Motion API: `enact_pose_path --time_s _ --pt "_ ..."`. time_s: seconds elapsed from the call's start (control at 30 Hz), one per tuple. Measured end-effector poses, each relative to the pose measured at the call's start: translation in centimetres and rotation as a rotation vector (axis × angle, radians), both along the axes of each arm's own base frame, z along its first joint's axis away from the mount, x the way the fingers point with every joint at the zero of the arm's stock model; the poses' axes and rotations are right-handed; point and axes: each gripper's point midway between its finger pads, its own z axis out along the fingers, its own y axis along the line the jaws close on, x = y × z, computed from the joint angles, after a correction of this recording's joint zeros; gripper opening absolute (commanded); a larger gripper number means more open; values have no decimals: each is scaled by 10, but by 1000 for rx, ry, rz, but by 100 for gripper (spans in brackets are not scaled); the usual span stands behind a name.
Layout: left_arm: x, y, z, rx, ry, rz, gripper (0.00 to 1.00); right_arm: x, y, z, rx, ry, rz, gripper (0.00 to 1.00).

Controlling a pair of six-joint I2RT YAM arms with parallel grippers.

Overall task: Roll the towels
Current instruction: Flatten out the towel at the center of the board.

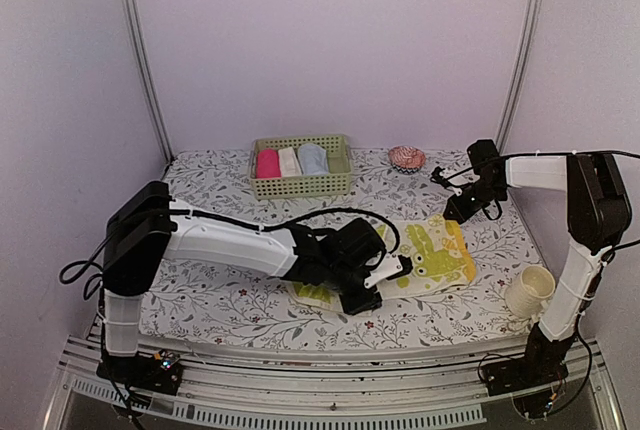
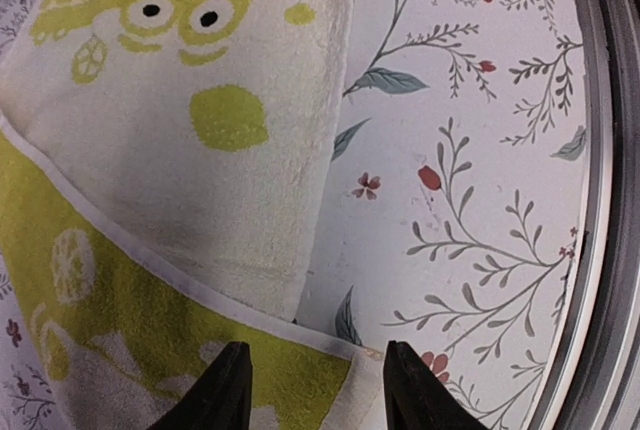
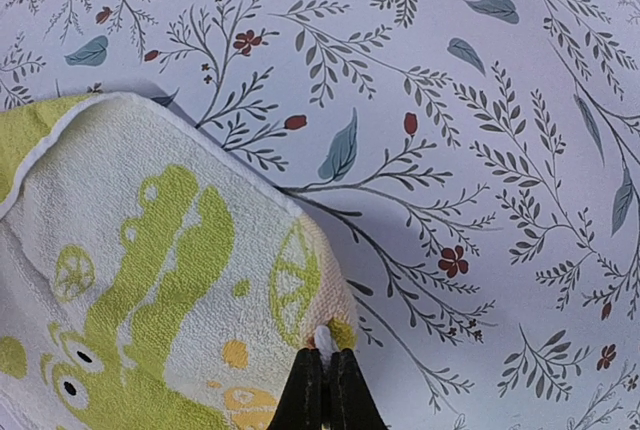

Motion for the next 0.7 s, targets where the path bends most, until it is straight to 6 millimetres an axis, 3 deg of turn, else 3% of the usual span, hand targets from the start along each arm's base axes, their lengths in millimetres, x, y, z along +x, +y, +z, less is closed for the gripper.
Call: enact_pose_path --time_s 0.3,0.53,0.7 --pt "-12 9 -35 67 109 -6 45 -1 2 0 10 2 5 2" --pt "-17 8 -36 62 132 -20 40 -1 2 0 11 2 6 2" --pt "-11 11 -37 83 99 -5 43 -1 2 0 11 2 6 2"
